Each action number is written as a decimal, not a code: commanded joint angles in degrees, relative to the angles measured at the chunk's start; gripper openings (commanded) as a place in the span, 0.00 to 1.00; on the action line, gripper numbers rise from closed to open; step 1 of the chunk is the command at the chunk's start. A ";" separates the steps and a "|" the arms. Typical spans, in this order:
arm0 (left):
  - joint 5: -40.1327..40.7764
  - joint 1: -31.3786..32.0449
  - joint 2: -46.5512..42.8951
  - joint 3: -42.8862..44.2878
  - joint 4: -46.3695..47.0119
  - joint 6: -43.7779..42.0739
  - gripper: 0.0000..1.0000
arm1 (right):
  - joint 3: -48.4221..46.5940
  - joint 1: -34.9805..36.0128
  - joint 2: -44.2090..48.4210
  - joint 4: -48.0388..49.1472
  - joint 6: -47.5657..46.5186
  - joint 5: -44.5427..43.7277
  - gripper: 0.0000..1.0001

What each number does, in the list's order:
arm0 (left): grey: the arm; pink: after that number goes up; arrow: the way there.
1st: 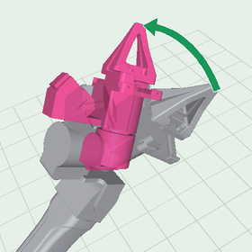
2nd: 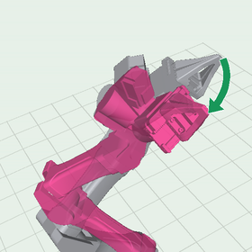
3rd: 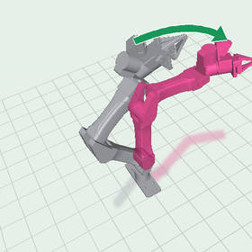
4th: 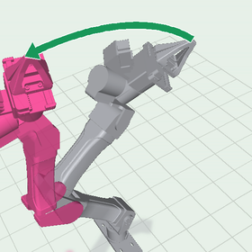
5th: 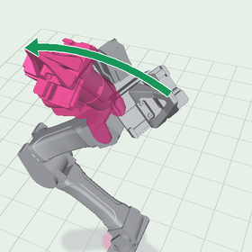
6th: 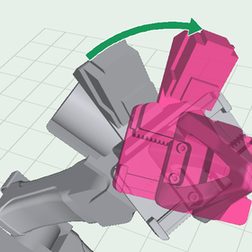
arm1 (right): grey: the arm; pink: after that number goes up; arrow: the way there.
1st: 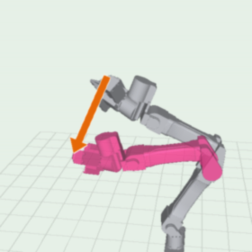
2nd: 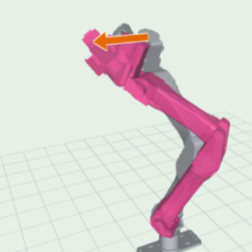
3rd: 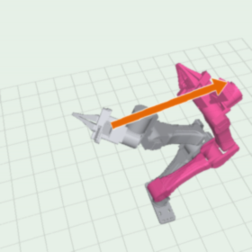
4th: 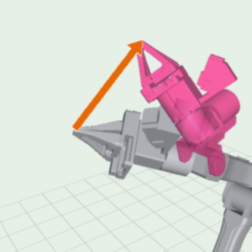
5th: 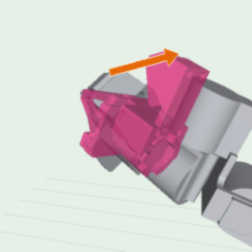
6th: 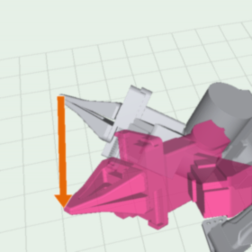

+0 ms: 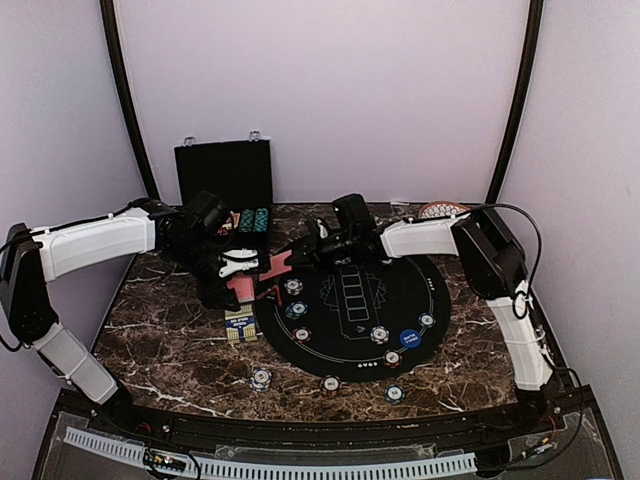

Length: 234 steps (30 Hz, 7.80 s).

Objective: Distribute texas hold em gaming equipment
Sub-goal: Distribute the poker card on the poker table mat, then pick up the poker card from the face-down deck piles.

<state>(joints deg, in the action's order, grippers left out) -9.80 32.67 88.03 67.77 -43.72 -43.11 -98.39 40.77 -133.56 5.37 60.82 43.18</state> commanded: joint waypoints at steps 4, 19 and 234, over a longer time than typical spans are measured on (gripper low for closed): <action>-0.39 -0.30 -3.21 -0.79 -2.15 0.11 0.33 | -8.61 2.44 -4.85 -6.86 -3.00 -2.46 0.00; -0.26 -0.23 -3.12 -0.31 -2.52 0.66 0.32 | -13.16 3.26 -6.13 -17.89 -9.49 -9.19 0.13; -2.58 -18.16 -10.62 -6.48 -6.62 -7.38 0.23 | -5.62 14.83 -18.71 14.41 24.80 -17.55 0.00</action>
<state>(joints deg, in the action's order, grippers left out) -11.09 14.72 78.65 59.83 -48.58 -50.39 -106.54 54.83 -148.94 24.75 85.19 24.84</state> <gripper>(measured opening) 0.677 0.009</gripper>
